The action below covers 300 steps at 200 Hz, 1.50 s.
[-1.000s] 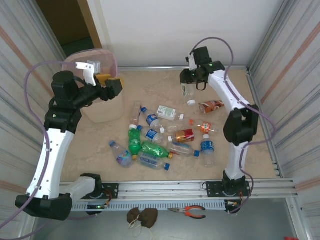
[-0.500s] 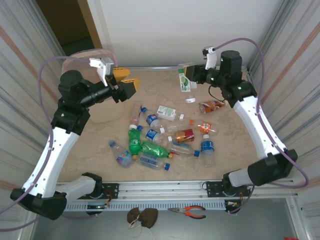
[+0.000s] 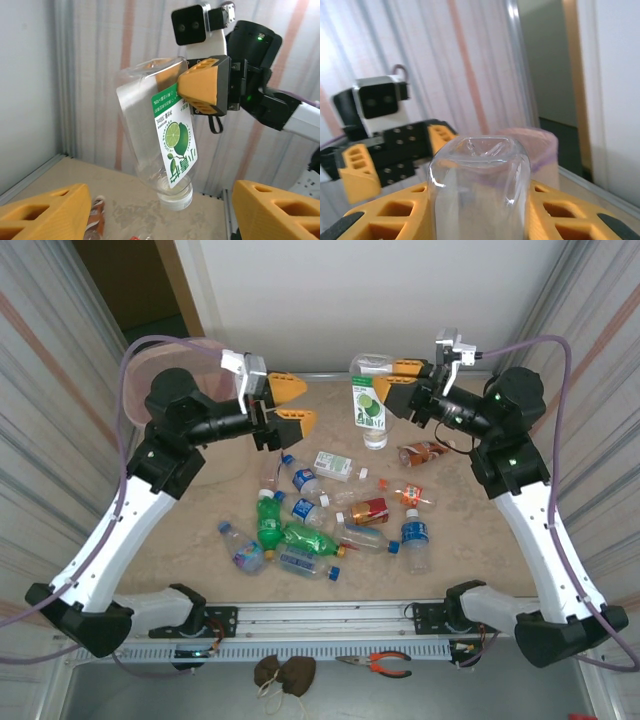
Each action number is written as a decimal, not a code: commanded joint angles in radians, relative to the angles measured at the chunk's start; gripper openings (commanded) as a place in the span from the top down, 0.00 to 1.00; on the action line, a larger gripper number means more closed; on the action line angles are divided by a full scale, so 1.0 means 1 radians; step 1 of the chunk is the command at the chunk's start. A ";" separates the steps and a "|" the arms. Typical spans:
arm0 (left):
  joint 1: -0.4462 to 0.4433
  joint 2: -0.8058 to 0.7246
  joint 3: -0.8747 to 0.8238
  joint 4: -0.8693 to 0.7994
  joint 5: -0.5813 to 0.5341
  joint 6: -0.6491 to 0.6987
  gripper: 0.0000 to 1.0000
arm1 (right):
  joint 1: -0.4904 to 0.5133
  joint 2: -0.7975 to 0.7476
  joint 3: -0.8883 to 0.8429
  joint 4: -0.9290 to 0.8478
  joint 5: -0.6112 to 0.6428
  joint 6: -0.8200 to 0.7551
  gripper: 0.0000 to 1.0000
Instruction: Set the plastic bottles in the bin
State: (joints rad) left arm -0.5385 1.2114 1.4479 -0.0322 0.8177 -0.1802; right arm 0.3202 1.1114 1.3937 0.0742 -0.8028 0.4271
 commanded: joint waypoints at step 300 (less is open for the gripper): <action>-0.168 0.119 0.204 0.042 0.185 0.100 0.69 | 0.183 -0.083 0.069 0.131 -0.009 -0.021 0.42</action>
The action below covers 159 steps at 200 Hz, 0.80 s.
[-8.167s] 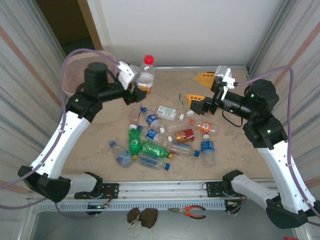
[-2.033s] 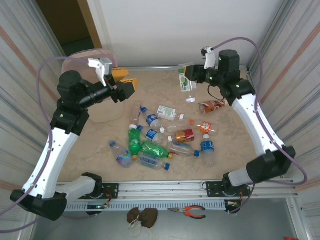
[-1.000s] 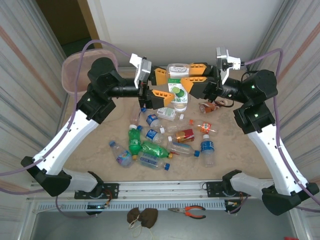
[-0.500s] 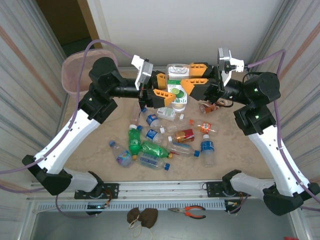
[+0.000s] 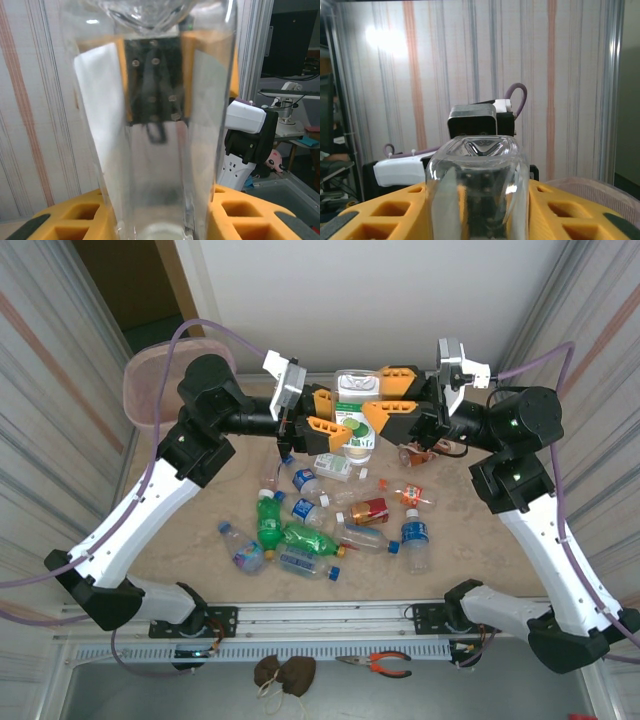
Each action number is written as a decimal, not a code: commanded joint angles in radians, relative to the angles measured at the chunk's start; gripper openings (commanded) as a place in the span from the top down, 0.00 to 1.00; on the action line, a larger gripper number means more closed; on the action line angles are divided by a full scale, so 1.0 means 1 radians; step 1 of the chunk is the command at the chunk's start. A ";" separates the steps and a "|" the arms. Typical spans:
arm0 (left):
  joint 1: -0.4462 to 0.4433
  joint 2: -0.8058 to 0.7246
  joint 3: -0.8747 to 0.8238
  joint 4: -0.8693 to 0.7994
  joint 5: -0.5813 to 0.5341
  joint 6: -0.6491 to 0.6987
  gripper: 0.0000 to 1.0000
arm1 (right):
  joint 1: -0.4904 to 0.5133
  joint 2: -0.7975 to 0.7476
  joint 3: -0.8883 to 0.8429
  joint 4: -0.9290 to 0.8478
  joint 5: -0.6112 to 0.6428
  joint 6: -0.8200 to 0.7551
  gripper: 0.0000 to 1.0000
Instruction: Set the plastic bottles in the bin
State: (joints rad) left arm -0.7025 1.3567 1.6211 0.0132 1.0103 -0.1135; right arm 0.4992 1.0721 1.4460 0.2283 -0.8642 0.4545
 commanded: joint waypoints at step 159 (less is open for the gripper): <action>0.346 -0.110 0.125 -0.595 -0.682 0.181 0.73 | -0.079 -0.156 -0.029 -0.374 0.312 -0.273 0.23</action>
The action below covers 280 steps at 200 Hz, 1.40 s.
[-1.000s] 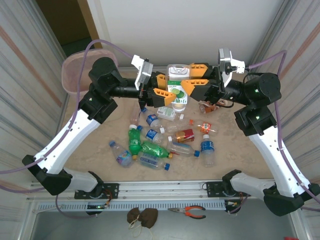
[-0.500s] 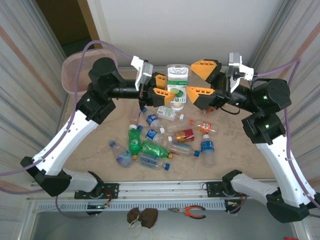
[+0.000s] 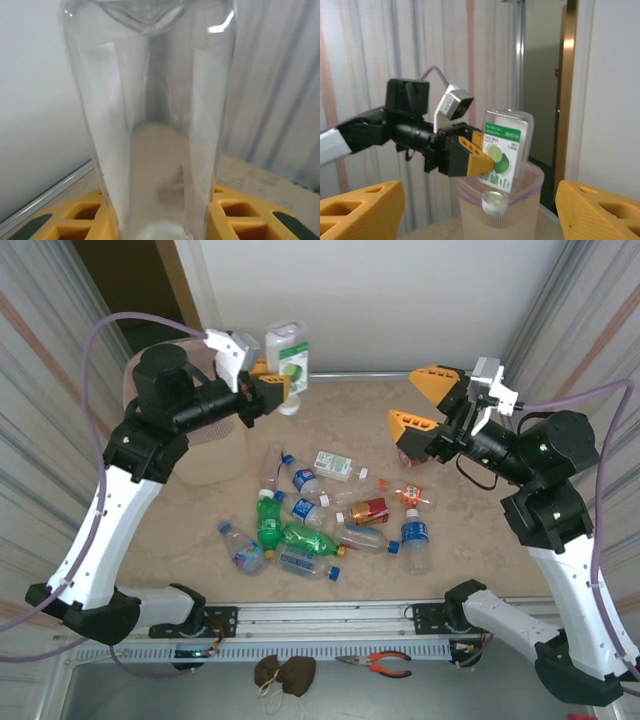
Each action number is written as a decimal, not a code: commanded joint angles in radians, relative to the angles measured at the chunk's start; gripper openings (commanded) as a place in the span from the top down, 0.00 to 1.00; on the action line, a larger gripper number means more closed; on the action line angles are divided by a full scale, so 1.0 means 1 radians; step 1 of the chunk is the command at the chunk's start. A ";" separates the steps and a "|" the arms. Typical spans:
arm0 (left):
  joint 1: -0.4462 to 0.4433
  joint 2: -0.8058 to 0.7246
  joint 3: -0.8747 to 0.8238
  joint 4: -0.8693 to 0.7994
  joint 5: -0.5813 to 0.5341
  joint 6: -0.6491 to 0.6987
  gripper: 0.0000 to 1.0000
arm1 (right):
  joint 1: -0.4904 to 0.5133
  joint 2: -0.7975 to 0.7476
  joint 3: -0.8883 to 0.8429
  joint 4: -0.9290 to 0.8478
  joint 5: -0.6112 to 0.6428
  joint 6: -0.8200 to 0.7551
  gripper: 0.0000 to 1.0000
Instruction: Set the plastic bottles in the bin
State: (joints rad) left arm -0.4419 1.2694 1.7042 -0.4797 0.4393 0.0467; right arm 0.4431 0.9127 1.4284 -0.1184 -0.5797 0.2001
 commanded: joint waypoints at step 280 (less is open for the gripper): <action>0.580 0.536 0.292 -0.607 -0.555 -0.054 0.79 | -0.225 0.034 -0.193 -0.095 0.030 -0.007 0.25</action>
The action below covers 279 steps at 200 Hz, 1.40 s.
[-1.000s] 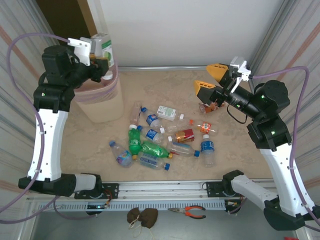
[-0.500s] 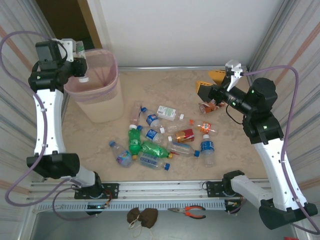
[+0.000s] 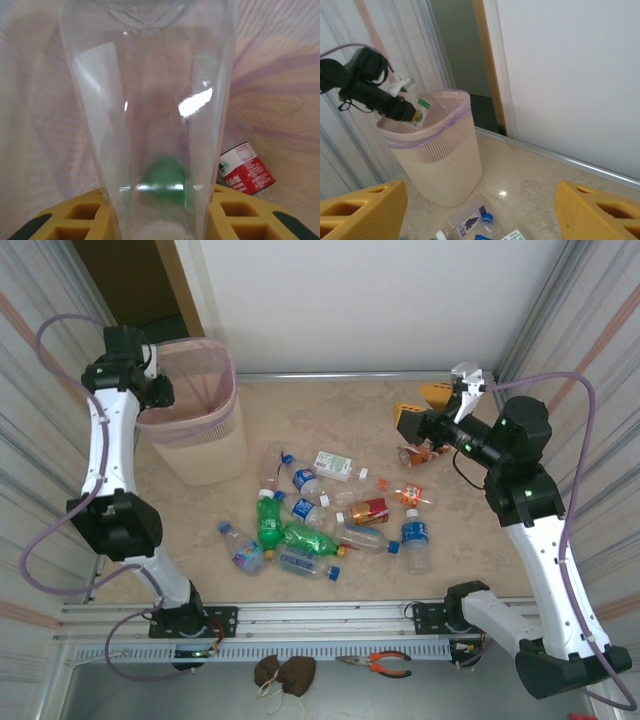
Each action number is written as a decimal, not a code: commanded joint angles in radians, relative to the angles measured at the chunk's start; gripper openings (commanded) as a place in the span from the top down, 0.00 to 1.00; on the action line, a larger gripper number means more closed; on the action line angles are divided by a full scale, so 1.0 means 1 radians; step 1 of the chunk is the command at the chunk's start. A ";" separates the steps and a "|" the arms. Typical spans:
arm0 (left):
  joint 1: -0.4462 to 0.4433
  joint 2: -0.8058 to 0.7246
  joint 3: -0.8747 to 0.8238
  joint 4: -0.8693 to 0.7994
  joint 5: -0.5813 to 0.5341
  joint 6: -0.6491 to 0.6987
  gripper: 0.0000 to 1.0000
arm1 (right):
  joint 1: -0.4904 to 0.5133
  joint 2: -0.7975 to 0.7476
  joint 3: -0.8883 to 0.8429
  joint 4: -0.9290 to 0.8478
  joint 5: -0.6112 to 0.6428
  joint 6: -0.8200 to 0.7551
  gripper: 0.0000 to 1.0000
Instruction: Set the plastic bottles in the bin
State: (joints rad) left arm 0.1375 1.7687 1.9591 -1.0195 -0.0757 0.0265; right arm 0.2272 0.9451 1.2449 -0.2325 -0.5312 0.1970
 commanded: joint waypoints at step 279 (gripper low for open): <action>0.025 0.343 -0.005 0.046 0.098 -0.046 0.45 | -0.037 -0.002 -0.007 0.013 -0.040 0.018 0.24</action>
State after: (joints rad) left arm 0.1471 2.1525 1.9656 -0.9813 -0.0021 -0.0189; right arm 0.1959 0.9615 1.2423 -0.2264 -0.5686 0.2008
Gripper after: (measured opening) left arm 0.523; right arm 0.755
